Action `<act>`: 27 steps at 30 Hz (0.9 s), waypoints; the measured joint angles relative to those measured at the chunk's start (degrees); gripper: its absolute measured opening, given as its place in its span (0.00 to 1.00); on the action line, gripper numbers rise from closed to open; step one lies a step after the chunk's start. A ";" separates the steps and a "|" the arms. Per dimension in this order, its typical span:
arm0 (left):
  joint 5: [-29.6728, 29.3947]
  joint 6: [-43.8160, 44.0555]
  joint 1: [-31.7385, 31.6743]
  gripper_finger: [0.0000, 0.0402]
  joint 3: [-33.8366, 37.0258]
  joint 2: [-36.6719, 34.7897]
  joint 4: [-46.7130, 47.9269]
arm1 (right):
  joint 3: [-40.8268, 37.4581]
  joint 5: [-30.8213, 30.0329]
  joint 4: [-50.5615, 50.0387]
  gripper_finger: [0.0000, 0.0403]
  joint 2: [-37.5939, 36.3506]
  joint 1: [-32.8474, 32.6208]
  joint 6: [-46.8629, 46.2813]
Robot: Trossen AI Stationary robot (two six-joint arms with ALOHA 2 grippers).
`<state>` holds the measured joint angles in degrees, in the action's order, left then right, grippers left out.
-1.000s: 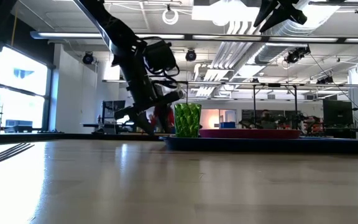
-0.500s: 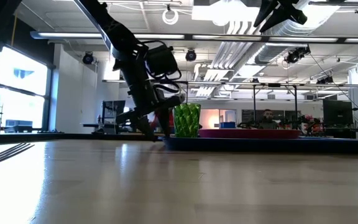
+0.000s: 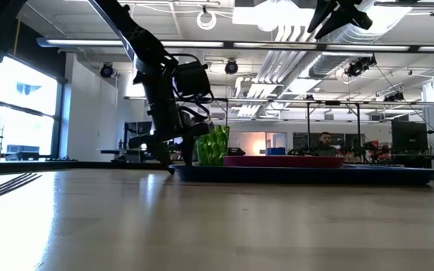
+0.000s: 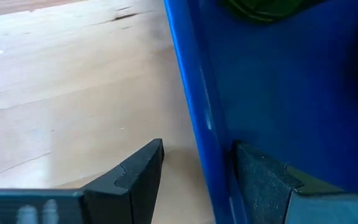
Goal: Pick and place plate/cup/fork/spoon on tray
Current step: Move the blue tray to the middle of the table
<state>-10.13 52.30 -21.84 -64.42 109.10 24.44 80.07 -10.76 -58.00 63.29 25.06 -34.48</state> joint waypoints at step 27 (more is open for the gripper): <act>-0.71 0.10 -2.32 0.30 0.02 -1.51 15.68 | 0.00 0.03 0.00 0.27 0.01 0.00 0.02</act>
<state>-10.83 52.40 -24.16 -64.40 107.59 40.12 80.07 -10.74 -58.00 63.29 25.06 -34.46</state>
